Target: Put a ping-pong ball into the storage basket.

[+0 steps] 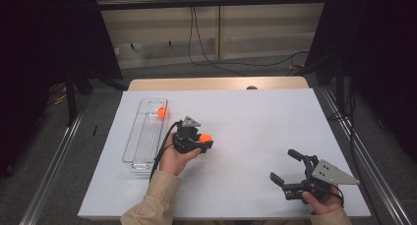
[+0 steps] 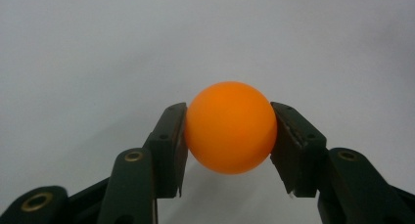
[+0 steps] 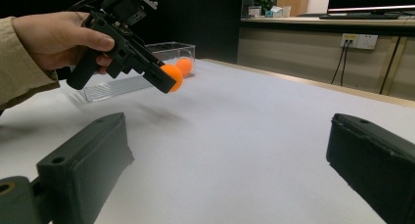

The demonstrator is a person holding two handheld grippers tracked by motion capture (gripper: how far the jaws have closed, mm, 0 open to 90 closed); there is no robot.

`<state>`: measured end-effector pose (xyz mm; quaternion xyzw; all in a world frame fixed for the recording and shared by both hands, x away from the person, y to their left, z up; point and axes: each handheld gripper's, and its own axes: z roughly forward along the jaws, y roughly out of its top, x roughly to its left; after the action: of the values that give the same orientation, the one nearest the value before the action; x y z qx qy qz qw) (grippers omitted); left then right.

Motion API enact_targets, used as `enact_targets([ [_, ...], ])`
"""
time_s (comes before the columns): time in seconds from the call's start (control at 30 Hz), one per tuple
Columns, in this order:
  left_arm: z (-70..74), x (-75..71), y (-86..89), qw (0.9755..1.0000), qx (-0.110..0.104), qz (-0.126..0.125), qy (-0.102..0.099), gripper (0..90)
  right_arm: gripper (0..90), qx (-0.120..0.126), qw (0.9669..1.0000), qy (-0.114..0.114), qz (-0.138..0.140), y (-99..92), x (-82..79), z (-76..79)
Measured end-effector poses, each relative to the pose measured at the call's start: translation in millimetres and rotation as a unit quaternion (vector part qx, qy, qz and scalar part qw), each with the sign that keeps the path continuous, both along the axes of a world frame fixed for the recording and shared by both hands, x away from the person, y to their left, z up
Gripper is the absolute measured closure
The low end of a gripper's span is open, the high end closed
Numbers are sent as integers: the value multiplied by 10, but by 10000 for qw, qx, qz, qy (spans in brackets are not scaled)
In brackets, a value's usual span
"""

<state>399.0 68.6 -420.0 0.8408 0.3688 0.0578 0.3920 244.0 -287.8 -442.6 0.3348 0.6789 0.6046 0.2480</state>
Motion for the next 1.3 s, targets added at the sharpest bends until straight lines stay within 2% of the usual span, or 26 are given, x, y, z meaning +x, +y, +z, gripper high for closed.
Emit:
enact_targets([
  [1.3,94,22,173,9998,-115,152,61,509,17,3,10000,1,8,-1,1,0],
])
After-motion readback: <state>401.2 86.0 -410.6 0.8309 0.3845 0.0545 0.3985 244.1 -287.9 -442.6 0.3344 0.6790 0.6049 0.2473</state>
